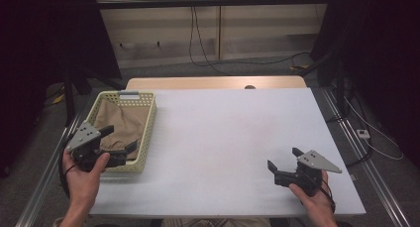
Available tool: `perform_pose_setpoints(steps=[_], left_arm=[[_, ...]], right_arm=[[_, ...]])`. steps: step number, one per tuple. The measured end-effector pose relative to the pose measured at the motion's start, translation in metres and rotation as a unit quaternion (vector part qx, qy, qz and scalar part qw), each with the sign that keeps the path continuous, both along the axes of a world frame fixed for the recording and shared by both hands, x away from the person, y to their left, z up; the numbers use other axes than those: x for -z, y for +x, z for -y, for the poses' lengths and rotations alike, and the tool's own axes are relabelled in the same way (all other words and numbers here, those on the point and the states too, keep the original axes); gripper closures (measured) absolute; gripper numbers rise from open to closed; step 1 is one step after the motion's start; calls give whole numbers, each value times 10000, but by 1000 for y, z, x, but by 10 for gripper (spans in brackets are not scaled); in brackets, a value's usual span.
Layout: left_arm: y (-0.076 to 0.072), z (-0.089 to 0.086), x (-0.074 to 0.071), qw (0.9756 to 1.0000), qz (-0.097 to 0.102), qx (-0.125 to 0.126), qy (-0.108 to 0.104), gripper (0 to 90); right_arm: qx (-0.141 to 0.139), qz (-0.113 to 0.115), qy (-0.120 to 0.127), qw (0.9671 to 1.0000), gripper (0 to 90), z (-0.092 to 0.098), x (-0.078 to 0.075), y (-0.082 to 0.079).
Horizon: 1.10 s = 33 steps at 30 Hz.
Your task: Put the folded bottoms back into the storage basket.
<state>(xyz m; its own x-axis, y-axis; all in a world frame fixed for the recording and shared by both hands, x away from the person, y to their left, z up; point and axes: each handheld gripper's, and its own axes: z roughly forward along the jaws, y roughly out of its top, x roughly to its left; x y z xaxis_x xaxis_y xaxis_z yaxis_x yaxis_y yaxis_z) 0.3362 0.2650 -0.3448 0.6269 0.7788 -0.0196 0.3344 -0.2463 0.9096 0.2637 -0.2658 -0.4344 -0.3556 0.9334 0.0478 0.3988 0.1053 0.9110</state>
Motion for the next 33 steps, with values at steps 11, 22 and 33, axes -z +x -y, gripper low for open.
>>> perform_pose_setpoints(steps=[11,22,33], left_arm=[[6,24,-2,9998,67,172,-19,61],[10,49,3,9992,1,386,-97,66],[15,74,7,9985,-74,544,-30,66]], right_arm=[[-10,-15,1,10000,46,0,0,0],[-64,-7,-1,10000,45,-1,0,0],[-60,-11,-7,10000,45,-1,0,0]])
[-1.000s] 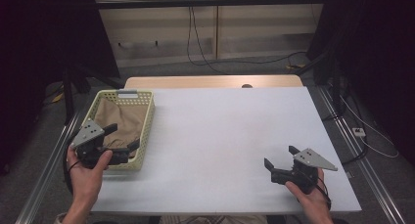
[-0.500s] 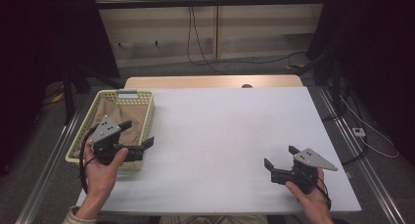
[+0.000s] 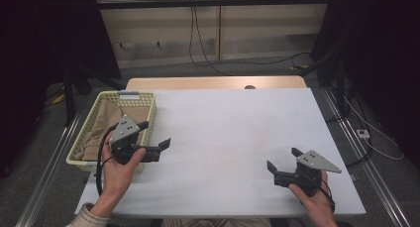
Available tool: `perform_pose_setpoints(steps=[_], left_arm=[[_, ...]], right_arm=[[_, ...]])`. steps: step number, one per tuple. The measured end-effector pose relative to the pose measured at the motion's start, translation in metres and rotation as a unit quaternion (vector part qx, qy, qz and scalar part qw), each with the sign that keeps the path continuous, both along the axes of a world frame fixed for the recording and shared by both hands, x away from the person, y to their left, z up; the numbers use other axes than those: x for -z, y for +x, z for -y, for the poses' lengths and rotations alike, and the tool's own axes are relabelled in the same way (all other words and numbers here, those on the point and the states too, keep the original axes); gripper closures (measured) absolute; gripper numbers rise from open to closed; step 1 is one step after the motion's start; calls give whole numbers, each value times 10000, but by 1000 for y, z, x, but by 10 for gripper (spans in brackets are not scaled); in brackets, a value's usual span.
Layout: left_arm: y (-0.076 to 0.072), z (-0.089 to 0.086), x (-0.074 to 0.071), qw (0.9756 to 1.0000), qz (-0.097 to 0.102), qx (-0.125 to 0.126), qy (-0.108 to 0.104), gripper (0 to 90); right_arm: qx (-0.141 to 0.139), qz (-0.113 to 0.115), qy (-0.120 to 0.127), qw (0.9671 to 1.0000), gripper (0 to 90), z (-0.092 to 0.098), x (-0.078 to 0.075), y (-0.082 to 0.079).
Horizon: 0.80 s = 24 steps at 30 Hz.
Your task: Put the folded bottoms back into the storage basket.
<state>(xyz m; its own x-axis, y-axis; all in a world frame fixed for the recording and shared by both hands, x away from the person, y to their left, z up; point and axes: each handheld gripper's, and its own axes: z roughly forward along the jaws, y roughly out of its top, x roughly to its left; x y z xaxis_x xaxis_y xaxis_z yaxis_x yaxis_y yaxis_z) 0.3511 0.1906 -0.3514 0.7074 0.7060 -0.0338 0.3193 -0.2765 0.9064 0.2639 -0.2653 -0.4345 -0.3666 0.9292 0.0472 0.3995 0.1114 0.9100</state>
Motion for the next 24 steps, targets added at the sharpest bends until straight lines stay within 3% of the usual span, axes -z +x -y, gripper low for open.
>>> perform_pose_setpoints(steps=[5,9,16,24], left_arm=[[2,10,3,9996,-236,118,-53,66],[1,19,7,9995,-262,194,-2,66],[1,35,23,9989,-254,236,315,70],[-5,48,40,9982,-310,400,335,70]], right_arm=[[-5,-24,15,10000,46,0,0,0],[-7,-16,12,10000,46,0,0,0],[-12,-23,14,10000,47,0,0,0],[-26,-20,-4,10000,47,0,1,1]])
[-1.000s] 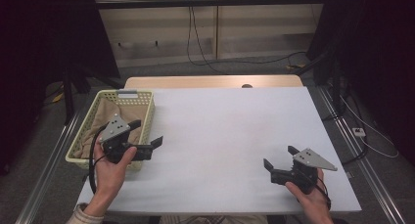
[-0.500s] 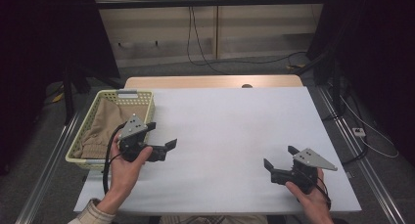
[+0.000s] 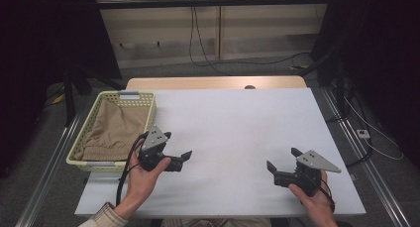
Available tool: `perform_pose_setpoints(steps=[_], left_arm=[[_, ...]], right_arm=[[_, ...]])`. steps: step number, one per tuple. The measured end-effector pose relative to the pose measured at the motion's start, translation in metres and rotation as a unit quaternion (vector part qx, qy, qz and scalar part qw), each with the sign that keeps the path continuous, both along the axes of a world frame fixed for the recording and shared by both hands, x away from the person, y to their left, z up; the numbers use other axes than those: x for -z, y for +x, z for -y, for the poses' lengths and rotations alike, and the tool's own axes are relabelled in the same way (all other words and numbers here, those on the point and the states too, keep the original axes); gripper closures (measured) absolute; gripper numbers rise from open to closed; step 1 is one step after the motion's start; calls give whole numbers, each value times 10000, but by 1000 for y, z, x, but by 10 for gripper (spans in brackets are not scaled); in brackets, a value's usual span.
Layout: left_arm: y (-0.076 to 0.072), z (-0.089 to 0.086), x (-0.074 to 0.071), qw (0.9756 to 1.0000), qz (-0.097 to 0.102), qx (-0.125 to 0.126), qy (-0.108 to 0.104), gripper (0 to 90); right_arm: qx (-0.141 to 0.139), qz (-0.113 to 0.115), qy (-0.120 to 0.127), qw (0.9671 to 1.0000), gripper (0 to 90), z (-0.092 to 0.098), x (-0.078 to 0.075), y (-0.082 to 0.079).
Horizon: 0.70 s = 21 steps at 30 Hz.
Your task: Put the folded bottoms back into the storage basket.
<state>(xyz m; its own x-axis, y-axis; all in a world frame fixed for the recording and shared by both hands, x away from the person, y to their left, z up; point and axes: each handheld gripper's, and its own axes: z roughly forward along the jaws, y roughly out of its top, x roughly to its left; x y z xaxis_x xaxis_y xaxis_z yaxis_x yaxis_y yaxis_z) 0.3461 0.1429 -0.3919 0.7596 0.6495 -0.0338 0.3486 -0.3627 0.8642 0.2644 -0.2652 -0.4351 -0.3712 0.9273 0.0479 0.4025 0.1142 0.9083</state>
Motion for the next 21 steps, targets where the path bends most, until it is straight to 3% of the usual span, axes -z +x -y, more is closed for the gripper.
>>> perform_pose_setpoints(steps=[12,21], left_arm=[[-5,-6,25,9998,-191,-3,-95,67],[-14,-14,35,9997,-209,-78,-82,67]], right_arm=[[7,6,0,10000,48,0,0,-1],[50,29,16,10000,47,1,-1,-2]])
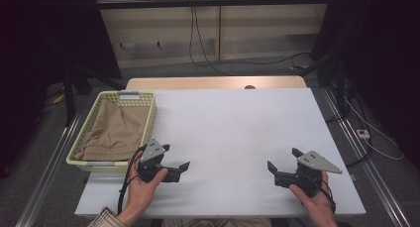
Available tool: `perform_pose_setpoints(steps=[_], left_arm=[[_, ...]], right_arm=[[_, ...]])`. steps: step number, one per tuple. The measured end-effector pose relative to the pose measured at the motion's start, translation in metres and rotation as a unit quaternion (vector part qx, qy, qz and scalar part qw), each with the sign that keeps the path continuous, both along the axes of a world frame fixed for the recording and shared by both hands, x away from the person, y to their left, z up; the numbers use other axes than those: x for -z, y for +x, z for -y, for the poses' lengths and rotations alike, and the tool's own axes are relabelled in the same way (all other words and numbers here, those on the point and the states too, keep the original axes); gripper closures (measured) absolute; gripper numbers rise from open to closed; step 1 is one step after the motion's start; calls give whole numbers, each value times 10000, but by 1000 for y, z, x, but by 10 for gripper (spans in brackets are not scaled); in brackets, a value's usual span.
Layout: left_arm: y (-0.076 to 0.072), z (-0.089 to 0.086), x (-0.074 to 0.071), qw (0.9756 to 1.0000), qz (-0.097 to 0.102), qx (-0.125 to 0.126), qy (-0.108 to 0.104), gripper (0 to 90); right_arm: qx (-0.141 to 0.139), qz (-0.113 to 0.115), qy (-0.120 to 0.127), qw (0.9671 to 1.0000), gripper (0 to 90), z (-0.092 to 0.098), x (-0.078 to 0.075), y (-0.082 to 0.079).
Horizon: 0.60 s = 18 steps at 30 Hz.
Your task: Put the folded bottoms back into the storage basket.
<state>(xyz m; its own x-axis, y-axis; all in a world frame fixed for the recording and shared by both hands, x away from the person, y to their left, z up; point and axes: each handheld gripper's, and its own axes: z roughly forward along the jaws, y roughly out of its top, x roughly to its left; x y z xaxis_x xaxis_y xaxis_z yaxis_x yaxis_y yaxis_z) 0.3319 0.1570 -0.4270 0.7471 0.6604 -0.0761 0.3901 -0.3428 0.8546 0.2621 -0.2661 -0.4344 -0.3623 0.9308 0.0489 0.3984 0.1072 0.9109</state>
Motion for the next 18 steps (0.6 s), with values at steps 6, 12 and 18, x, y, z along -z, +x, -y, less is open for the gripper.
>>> perform_pose_setpoints(steps=[6,12,18], left_arm=[[-12,-8,2,10000,-11,-24,-76,57],[-18,-10,4,9990,348,-174,-208,73],[-12,-14,7,9992,110,-260,-291,71]], right_arm=[[32,18,13,10000,47,1,-1,-2],[50,52,40,10000,47,2,-2,-4],[24,45,14,10000,47,1,-2,-3]])
